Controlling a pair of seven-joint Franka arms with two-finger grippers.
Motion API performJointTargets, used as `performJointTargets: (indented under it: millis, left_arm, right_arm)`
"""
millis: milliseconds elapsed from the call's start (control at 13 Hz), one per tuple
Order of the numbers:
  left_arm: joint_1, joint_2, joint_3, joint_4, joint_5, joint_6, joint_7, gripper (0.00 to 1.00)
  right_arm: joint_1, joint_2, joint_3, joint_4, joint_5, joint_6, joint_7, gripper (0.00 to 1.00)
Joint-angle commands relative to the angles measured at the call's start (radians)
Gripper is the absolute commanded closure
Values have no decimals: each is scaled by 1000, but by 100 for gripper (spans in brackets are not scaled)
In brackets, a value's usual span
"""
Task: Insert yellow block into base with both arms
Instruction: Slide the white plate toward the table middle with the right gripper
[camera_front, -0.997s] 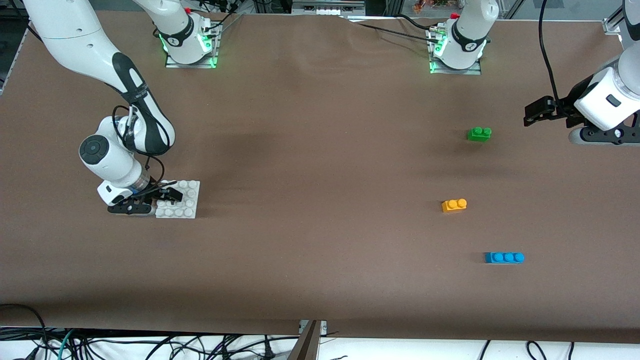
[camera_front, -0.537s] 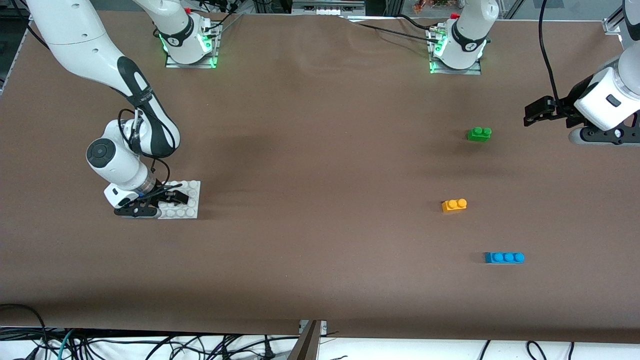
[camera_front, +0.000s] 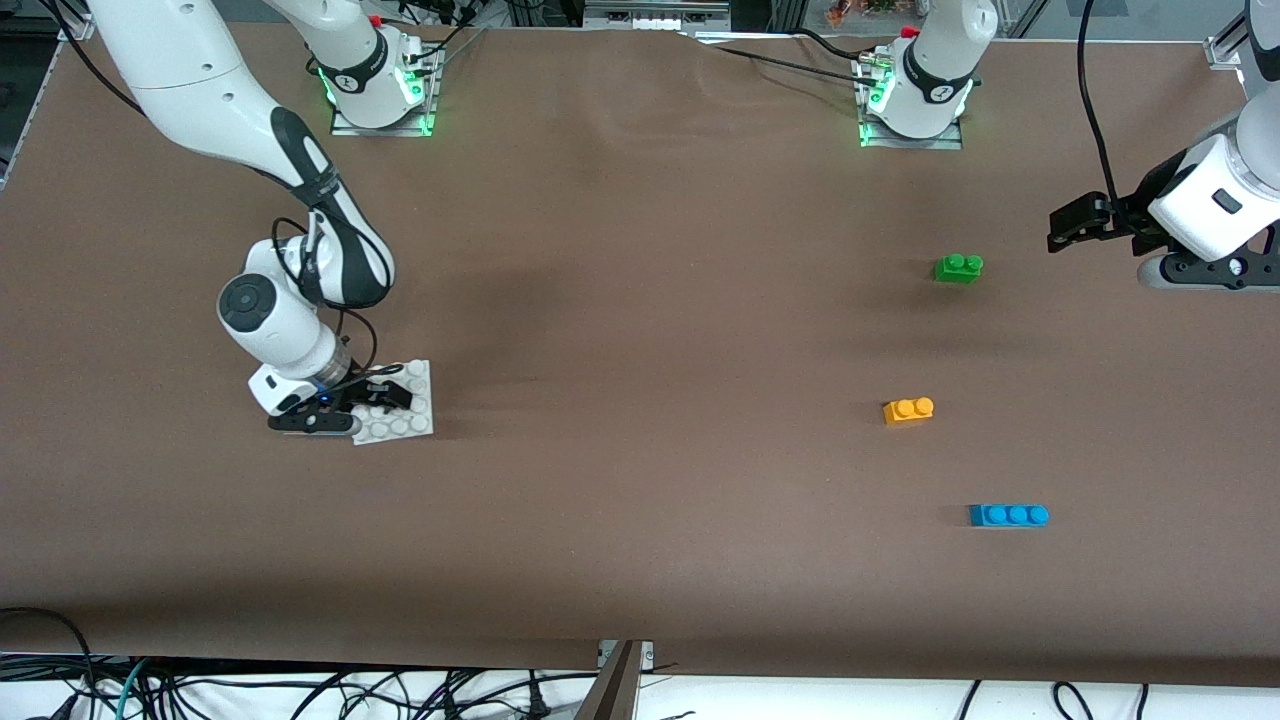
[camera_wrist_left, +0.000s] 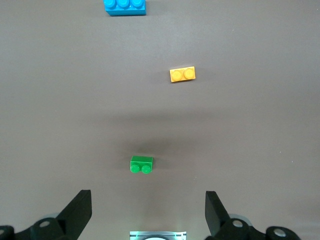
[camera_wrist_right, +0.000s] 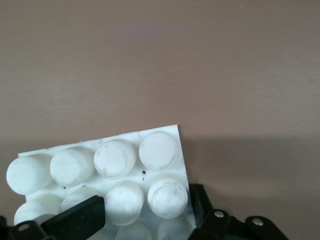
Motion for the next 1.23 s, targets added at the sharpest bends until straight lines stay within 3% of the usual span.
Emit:
performJointTargets:
  millis: [0,460,1150]
  left_arm:
    - [3,14,-4,36,23,-25,16,0]
    - [3,14,-4,36,23,-26,16,0]
    - [-3,28,-8,39,20,-24,9,0]
  right_arm:
    - [52,20,-1,14,15,14,93,20]
    - [198,34,-24,26,12,14,273,20]
    - [379,115,-24,156,10,9,467,20]
